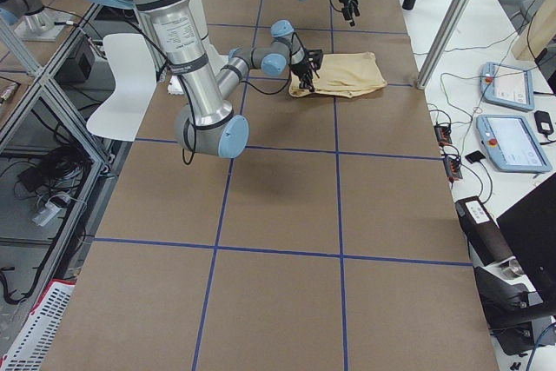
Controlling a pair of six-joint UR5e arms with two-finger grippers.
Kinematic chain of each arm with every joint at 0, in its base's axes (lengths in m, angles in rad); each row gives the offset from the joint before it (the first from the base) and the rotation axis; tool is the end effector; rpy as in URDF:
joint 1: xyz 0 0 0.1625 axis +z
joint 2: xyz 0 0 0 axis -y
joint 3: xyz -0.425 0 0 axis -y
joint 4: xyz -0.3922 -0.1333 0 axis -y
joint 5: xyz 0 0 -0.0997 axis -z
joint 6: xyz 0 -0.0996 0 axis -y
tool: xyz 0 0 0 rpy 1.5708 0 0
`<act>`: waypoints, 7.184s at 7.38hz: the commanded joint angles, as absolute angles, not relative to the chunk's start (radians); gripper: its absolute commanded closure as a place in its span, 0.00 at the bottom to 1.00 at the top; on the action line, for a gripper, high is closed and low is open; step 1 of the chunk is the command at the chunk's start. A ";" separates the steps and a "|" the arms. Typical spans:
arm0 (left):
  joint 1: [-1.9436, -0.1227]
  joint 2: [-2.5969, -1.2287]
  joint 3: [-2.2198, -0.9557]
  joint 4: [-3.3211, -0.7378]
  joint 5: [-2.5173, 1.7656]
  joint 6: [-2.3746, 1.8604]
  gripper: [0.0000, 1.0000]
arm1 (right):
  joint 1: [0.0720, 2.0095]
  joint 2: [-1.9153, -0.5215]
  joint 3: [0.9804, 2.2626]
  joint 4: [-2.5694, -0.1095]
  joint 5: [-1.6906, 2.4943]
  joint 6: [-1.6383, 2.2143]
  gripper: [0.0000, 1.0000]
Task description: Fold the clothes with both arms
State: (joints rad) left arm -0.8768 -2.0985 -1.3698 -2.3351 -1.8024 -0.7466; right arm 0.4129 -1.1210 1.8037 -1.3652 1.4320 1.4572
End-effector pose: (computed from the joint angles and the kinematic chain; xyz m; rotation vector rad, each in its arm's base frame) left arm 0.3740 -0.6222 0.3601 0.6786 0.8723 0.0792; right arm -0.5167 -0.3869 0.2826 0.3577 -0.8268 0.3405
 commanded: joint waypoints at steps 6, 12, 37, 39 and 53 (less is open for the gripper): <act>-0.874 -2.097 -1.371 -2.338 -1.801 -0.747 0.00 | 0.514 -0.995 1.842 -1.462 1.498 1.323 0.00; -0.874 -2.097 -1.376 -2.339 -1.802 -0.753 0.00 | 0.492 -0.887 1.824 -1.575 1.357 1.076 0.00; -0.857 -2.069 -1.397 -2.342 -1.798 -0.779 0.00 | 0.445 -0.725 1.454 -1.778 1.480 0.894 0.79; -0.857 -2.069 -1.397 -2.341 -1.798 -0.779 0.00 | 0.428 -0.709 1.433 -1.779 1.480 0.905 0.62; -0.853 -2.069 -1.396 -2.342 -1.798 -0.779 0.00 | 0.439 -0.969 1.743 -1.847 1.479 0.879 1.00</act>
State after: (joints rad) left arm -0.8532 -2.0693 -1.3959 -2.3424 -1.7978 -0.7793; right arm 0.4363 -0.8580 1.6381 -1.8560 1.4843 0.8778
